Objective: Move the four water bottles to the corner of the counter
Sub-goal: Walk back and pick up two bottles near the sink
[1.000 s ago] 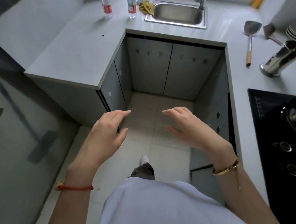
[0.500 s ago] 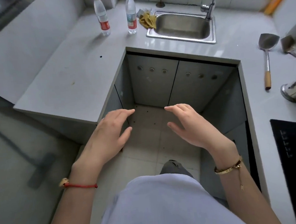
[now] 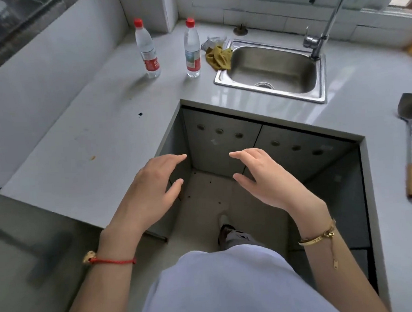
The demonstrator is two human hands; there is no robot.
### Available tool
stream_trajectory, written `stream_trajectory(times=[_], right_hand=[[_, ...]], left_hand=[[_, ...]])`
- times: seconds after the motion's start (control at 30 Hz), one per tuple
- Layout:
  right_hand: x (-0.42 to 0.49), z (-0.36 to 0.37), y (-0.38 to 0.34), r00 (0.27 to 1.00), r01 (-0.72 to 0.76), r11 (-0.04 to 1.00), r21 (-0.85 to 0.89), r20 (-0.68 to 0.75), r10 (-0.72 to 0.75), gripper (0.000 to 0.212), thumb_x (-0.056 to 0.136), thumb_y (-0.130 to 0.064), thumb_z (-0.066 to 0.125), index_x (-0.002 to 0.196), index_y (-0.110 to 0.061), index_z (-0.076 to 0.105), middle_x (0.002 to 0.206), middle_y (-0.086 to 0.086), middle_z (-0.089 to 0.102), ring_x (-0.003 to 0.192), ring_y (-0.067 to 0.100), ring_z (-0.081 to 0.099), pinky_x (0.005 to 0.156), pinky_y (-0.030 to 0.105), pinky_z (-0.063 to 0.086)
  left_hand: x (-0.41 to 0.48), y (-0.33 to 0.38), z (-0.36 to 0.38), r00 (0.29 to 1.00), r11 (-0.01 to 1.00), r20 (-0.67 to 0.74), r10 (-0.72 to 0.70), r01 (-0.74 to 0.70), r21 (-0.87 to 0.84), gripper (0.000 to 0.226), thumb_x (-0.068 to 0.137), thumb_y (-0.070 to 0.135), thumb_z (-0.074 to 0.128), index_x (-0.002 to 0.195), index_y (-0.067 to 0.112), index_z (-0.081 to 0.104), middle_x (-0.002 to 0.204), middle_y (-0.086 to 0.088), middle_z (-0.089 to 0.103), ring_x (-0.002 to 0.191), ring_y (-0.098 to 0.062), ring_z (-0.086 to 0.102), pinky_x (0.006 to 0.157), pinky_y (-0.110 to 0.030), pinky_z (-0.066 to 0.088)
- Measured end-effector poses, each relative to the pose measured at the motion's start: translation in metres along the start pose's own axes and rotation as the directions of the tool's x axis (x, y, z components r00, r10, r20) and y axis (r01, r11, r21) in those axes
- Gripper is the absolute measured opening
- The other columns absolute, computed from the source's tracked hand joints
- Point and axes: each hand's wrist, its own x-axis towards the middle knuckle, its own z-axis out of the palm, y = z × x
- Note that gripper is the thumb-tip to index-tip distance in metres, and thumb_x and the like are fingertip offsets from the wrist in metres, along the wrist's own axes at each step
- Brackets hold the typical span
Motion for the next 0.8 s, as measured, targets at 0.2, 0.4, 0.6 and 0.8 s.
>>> stream_trajectory(times=[0.2, 0.4, 0.6, 0.8], right_hand=[[0.088, -0.045, 0.048, 0.999, 0.042, 0.999, -0.012, 0.023, -0.042, 0.050, 0.095, -0.038, 0.049, 0.141, -0.031, 0.032, 0.145, -0.008, 0.040, 0.139, 0.010, 0.027, 0.107, 0.028, 0.030], [0.155, -0.078, 0.081, 0.992, 0.106, 0.994, -0.009, 0.074, -0.105, 0.049, 0.095, -0.037, 0.048, 0.142, -0.029, 0.033, 0.145, -0.007, 0.040, 0.137, 0.010, 0.029, 0.107, 0.028, 0.030], [0.199, -0.089, 0.102, 0.985, 0.132, 0.991, 0.011, 0.111, -0.132, 0.047, 0.096, -0.037, 0.047, 0.140, -0.029, 0.035, 0.145, -0.007, 0.040, 0.137, 0.012, 0.029, 0.107, 0.030, 0.032], [0.238, -0.093, 0.113, 0.979, 0.157, 0.987, 0.025, 0.130, -0.159, 0.046, 0.096, -0.035, 0.047, 0.140, -0.028, 0.035, 0.144, -0.007, 0.041, 0.137, 0.012, 0.029, 0.107, 0.030, 0.031]], left_hand=[[0.095, 0.001, -0.006, 0.997, 0.998, -0.061, -0.055, 0.055, -0.001, 0.050, 0.091, 0.024, 0.056, 0.138, 0.031, 0.040, 0.138, 0.009, 0.050, 0.128, -0.011, 0.043, 0.107, -0.032, 0.037], [0.154, 0.000, -0.005, 0.986, 0.991, -0.108, -0.128, 0.130, 0.013, 0.049, 0.092, 0.026, 0.055, 0.138, 0.033, 0.039, 0.138, 0.011, 0.049, 0.127, -0.007, 0.042, 0.102, -0.022, 0.029], [0.191, -0.004, -0.005, 0.979, 0.983, -0.091, -0.182, 0.181, -0.019, 0.049, 0.092, 0.026, 0.054, 0.139, 0.031, 0.040, 0.139, 0.010, 0.048, 0.129, -0.009, 0.041, 0.106, -0.029, 0.034], [0.229, -0.012, -0.009, 0.975, 0.978, -0.082, -0.206, 0.207, -0.008, 0.049, 0.093, 0.027, 0.053, 0.139, 0.033, 0.039, 0.140, 0.011, 0.047, 0.129, -0.008, 0.041, 0.103, -0.025, 0.032]])
